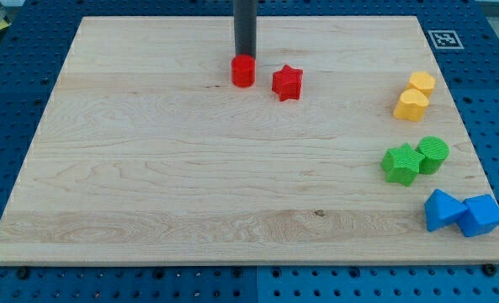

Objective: Push the red circle close to the red star

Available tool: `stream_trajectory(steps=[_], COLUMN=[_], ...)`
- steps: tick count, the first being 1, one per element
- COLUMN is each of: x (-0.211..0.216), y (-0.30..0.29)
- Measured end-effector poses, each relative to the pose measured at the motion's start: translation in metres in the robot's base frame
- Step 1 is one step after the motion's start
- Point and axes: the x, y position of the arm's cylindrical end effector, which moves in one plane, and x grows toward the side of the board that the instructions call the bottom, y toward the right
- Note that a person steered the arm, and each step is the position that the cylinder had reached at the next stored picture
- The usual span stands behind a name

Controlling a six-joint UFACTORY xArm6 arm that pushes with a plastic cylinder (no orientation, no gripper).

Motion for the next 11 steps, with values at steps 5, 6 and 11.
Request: stream_trajectory(steps=[5,6,11], x=[0.039,0.039,-0.009], y=[-0.047,-0.021,0.127])
